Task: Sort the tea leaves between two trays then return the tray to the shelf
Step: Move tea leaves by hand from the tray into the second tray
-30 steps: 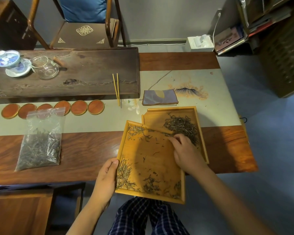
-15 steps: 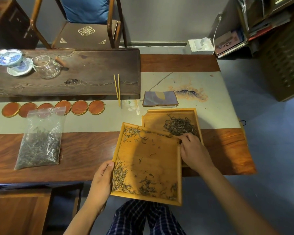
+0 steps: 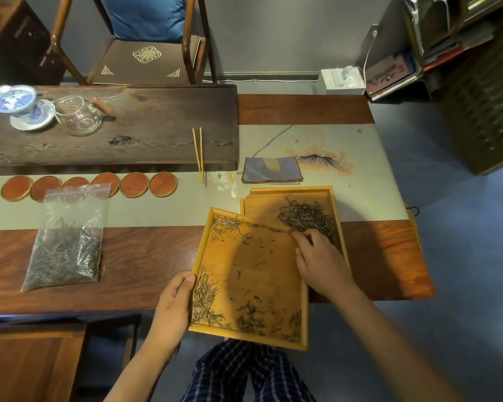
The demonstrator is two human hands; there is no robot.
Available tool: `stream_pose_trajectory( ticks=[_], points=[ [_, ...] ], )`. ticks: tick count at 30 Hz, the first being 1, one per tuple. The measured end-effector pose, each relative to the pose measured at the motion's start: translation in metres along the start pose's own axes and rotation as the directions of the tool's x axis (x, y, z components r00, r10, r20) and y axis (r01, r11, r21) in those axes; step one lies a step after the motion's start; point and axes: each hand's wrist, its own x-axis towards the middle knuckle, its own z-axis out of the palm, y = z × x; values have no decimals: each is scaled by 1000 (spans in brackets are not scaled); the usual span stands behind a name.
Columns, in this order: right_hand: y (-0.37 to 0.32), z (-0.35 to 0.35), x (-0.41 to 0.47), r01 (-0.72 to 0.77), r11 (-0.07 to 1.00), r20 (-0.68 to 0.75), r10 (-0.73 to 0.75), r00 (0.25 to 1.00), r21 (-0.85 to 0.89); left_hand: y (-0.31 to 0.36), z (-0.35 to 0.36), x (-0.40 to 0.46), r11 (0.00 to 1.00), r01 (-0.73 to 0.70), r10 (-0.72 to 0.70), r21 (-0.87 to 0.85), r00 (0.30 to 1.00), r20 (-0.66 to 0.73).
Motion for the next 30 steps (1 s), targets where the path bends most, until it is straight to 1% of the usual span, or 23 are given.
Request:
stream_pose_trajectory(
  ticks=[6,9,13,16,19,25,30],
  points=[
    [11,0,-3,-60,998,1,60,998,7,-2,-2,-1,1000,10,-10,-9,1000,-16],
    [14,-6,-6,-60,998,-45,62,997,34,-1,-2,-1,999,18,-18,-28,1000,-23],
    [9,-12,-11,-3,999,-91,8,996,51,-1,-2,-1,999,17,-18,-37,999,-36],
    [6,-11,-18,69,997,-112,-65,992,32,0,-2,-1,999,13,-14,-29,999,-47],
    [5,-8,-23,113,993,-107,-110,988,21,0,-1,0,1000,12,-14,-25,999,-52],
    [8,0,-22,25,999,-30,-24,999,43,0,3,-2,1000,-6,6,-2,999,-52],
    [14,1,-15,-6,998,-23,8,1000,58,1,5,-6,1000,-4,5,8,999,-46]
  ],
)
